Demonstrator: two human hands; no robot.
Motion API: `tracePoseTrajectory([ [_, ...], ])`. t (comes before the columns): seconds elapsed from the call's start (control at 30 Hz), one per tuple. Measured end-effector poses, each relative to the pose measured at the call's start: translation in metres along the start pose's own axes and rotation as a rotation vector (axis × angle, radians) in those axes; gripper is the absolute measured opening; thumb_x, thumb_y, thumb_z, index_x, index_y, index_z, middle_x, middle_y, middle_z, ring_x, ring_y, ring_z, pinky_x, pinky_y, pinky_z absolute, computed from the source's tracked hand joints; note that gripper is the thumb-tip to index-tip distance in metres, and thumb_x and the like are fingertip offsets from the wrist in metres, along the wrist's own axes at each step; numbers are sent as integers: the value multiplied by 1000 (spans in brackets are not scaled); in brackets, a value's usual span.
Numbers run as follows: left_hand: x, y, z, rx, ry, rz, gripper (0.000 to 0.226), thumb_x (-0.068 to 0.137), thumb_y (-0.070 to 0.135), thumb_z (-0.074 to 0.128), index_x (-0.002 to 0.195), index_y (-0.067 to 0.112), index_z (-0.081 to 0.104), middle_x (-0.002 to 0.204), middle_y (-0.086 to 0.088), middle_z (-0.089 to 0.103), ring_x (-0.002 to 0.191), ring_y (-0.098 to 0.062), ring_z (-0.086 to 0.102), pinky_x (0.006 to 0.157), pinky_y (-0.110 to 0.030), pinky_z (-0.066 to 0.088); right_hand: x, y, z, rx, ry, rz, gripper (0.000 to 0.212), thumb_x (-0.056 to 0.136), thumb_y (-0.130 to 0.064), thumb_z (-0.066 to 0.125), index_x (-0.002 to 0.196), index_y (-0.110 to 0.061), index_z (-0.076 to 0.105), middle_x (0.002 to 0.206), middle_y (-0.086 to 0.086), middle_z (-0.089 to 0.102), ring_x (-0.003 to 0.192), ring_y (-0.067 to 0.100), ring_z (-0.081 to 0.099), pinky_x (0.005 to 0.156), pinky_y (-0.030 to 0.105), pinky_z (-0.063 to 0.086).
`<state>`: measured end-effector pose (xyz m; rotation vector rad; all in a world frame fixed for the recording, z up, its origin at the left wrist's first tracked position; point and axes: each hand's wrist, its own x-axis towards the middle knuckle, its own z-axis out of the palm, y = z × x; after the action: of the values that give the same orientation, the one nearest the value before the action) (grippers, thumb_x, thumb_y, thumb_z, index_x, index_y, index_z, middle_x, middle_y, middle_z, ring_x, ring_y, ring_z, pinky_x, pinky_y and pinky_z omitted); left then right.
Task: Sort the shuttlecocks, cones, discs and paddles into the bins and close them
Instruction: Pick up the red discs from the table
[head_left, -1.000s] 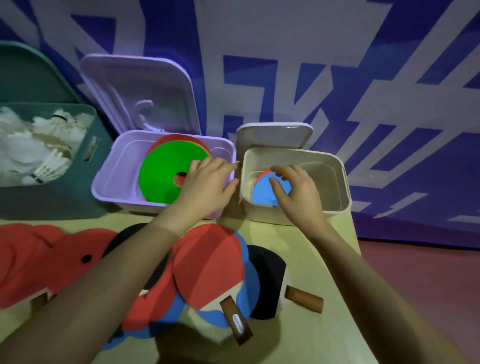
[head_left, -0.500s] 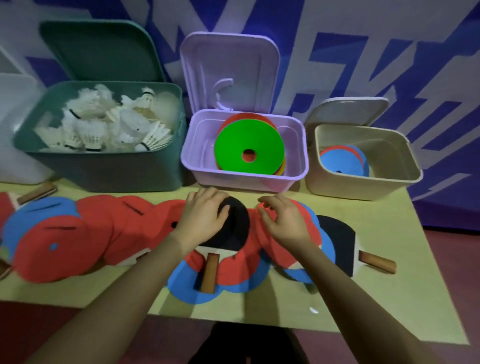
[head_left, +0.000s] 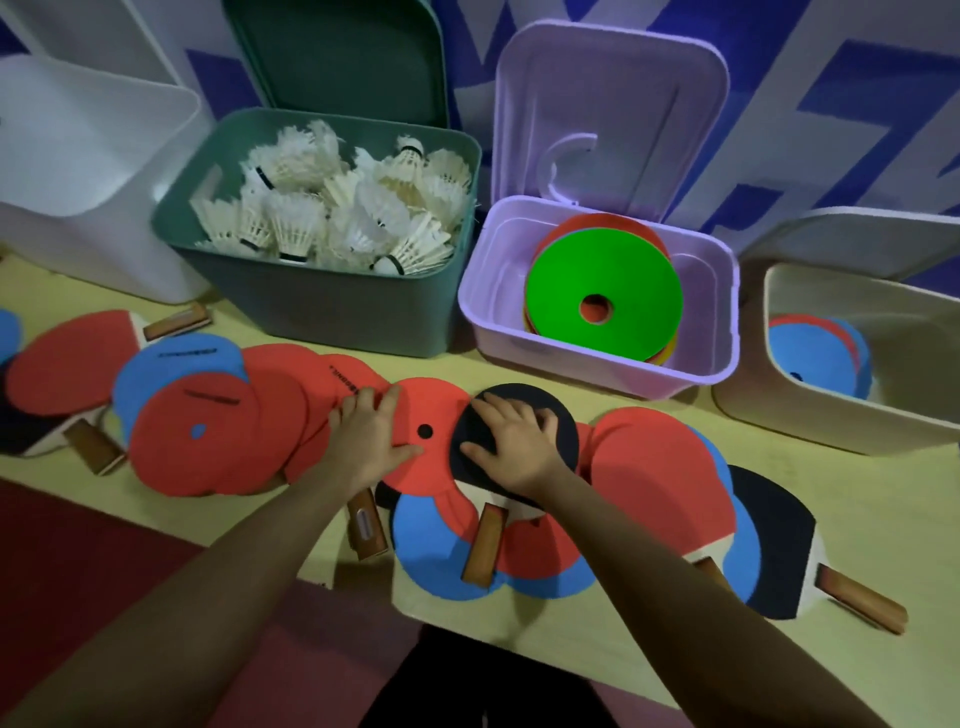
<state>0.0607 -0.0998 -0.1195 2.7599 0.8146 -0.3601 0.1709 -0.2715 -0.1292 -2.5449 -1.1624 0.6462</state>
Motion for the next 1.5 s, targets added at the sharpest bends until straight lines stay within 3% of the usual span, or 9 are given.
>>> tracePoseTrajectory([
  [0.17, 7, -13, -3, -234, 88, 120, 78, 78, 29, 73, 144, 17, 31, 128, -9, 39, 122, -29, 37, 100, -40, 27, 19, -14, 2, -23, 17, 7, 60, 94, -48, 42, 147, -27, 24, 155, -4, 23, 141, 21, 15, 109, 51, 4],
  [0.33, 20, -26, -19, -481, 170, 345, 58, 84, -3, 59, 139, 5, 40, 115, -10, 45, 108, -21, 48, 95, -13, 28, 41, -35, 7, -21, 63, 82, 56, 96, -39, 42, 147, -25, 25, 147, 0, 36, 137, 22, 24, 109, 49, 3],
  [0.5, 34, -62, -41, -599, 183, 472, 55, 79, -5, 60, 132, 0, 48, 104, -6, 43, 100, -9, 44, 94, 3, 20, 52, -57, 13, 243, 542, 141, 30, 91, -24, 50, 119, -21, 60, 101, -2, 65, 97, 20, 58, 88, 32, 19],
  [0.67, 34, -122, -61, -630, 261, 454, 55, 74, -1, 57, 129, -1, 51, 101, -7, 44, 94, -2, 43, 90, 5, 22, 67, -118, 27, 244, 748, 18, 24, 89, -22, 51, 104, -16, 68, 86, -1, 66, 78, 16, 56, 75, 32, 29],
  [0.77, 34, -165, -62, -588, 281, 370, 52, 76, -1, 61, 127, 2, 54, 103, -10, 48, 96, -8, 47, 92, -2, 30, 77, -164, 39, 296, 676, 10, 24, 83, -12, 56, 103, -12, 68, 84, 3, 66, 75, 24, 61, 72, 36, 38],
  [0.9, 28, -210, -51, -211, 152, 235, 53, 83, 25, 61, 133, 11, 49, 118, -14, 46, 112, -32, 44, 96, -41, 38, 87, -204, 66, 172, 359, 210, 33, 88, -18, 54, 121, -16, 59, 111, 8, 55, 104, 29, 48, 83, 36, 26],
  [1.13, 22, -241, -40, 105, -44, -53, 89, 81, 72, 40, 144, 14, 19, 144, -19, 23, 131, -40, 22, 102, -53, 28, 87, -239, 88, 118, 301, 424, 45, 87, -36, 57, 126, -14, 49, 124, 10, 38, 117, 30, 31, 98, 41, 19],
  [1.33, 24, -256, -53, -110, 57, 167, 61, 89, 30, 58, 141, 8, 34, 132, -14, 41, 124, -33, 33, 102, -44, 31, 89, -256, 89, 367, 463, 333, 38, 81, -6, 55, 117, -18, 52, 102, -1, 53, 104, 22, 40, 87, 30, 16],
  [1.5, 31, -269, -58, -506, 196, 307, 42, 86, -6, 53, 127, 3, 55, 112, -14, 54, 110, -29, 50, 97, -37, 41, 76, -251, 90, 428, 636, 246, 32, 77, -3, 64, 104, -19, 56, 102, -5, 60, 96, 21, 47, 83, 22, 17],
])
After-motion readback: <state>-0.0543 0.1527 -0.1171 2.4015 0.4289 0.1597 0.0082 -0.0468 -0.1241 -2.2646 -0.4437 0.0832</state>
